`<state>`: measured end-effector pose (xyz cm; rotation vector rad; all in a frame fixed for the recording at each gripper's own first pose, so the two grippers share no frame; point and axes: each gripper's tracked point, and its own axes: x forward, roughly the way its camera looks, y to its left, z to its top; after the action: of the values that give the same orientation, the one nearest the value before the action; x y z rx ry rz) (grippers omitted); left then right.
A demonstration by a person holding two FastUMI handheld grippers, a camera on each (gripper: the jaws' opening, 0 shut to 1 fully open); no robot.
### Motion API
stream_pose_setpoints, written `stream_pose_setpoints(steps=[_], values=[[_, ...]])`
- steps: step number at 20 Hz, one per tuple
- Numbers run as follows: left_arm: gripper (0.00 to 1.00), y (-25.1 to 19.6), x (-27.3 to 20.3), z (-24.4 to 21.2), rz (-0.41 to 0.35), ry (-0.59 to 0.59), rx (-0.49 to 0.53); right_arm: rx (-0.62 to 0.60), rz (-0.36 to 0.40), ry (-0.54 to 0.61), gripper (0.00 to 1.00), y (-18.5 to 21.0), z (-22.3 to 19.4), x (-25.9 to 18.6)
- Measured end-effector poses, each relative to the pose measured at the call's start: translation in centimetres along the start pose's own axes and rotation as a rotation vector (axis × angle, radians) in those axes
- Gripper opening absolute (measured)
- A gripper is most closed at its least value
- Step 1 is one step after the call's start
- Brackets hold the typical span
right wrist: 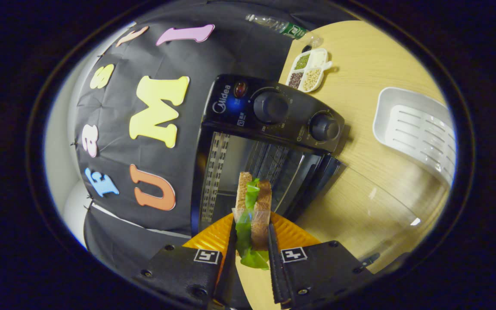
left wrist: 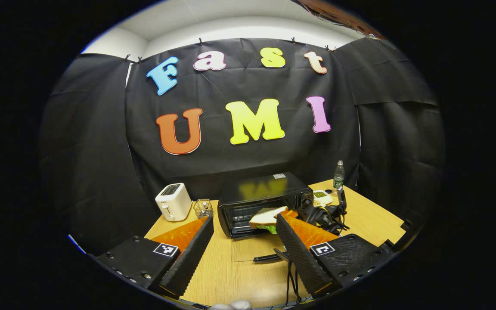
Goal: Open the electric oven with the left hand, put the food in, and close the electric oven.
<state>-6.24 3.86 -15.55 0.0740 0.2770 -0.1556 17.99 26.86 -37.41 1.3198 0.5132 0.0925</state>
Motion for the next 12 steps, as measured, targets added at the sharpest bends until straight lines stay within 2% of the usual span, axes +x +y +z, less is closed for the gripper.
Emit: stream_pose_setpoints(steps=[3,6,9,11,12], values=[[0.95,0.3,0.4,-0.5,0.005,0.012,-0.010,-0.012,-0.013,-0.019,0.35,0.1,0.3,2.9],[0.95,0.5,0.7,-0.7,0.006,0.016,-0.018,-0.101,-0.026,-0.032,0.35,0.3,0.5,4.4],[0.95,0.7,1.2,-0.9,0.007,0.018,-0.018,-0.200,-0.077,-0.028,0.36,-0.6,0.3,5.2],[0.95,0.8,1.4,-0.7,0.005,0.018,-0.023,-0.348,-0.142,-0.045,0.41,-1.3,0.8,5.3],[0.95,0.9,1.4,-0.8,0.006,0.020,-0.023,-0.435,-0.177,-0.059,0.48,-1.6,1.4,5.1]])
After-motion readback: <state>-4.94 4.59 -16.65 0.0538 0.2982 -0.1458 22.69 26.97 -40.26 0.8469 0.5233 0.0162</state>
